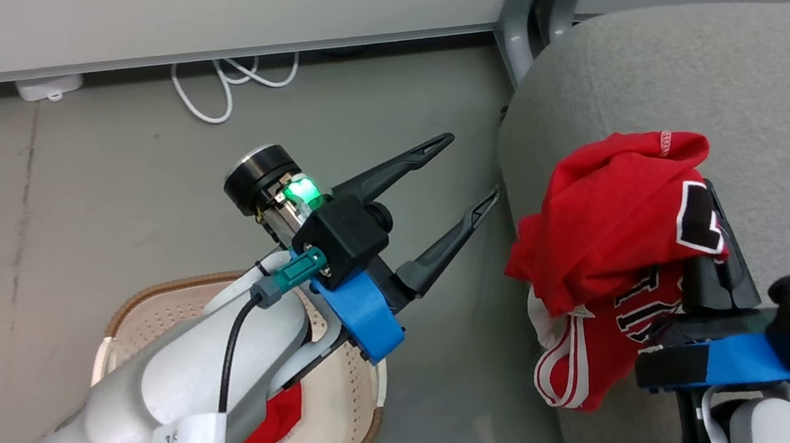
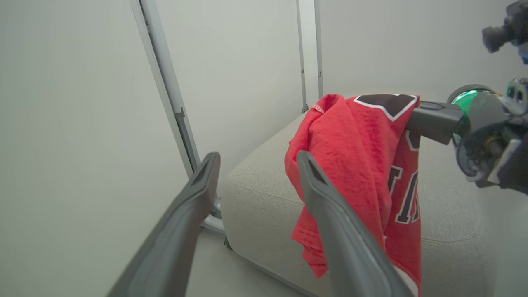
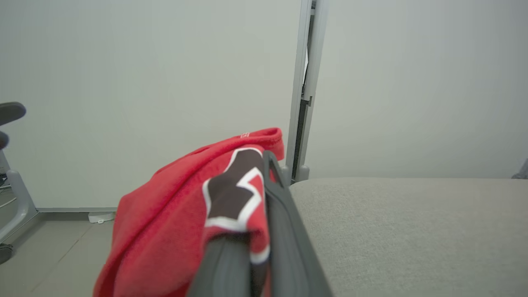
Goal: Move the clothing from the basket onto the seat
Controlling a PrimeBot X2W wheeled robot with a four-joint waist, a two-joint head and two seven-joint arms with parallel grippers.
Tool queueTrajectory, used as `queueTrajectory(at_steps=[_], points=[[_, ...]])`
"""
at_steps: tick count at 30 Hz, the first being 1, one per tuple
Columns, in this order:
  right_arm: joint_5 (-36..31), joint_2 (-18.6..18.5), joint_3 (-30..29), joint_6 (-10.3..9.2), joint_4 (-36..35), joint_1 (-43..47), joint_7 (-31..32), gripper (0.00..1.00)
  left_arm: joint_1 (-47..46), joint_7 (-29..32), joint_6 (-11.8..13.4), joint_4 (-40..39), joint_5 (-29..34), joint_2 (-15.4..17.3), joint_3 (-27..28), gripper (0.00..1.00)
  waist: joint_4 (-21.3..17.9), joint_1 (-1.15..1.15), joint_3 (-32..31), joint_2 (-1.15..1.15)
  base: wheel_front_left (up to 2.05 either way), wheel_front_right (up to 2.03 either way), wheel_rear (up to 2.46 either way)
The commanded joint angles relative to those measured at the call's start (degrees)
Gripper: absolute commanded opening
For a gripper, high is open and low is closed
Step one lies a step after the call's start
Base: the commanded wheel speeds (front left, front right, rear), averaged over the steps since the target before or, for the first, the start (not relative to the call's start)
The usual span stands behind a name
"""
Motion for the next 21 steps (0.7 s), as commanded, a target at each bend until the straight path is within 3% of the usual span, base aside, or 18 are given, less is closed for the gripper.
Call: queueTrajectory(at_steps=[1, 11, 21], points=[[0.18, 0.19, -0.53, 0.01, -0.74, 0.98, -0.04, 0.0, 0.67, -0.16, -0.02, -0.18, 0.45, 0.2, 0.09, 1.0, -1.95, 0.0, 0.62, 0.0, 0.0, 0.0, 0.0], [0.46, 1.62, -4.39, 0.01, -5.69, 7.9, -0.04, 0.0, 1.97, -0.16, -0.03, -0.3, 0.56, -0.3, -2.86, 1.0, -6.99, 0.0, 2.01, 0.0, 0.0, 0.0, 0.0], [0.91, 2.3, -4.97, 0.01, -8.15, 8.46, -0.04, 0.0, 1.26, -0.16, -0.04, -1.34, 1.21, 0.18, -2.27, 1.0, -8.39, 0.0, 2.99, 0.0, 0.0, 0.0, 0.0]])
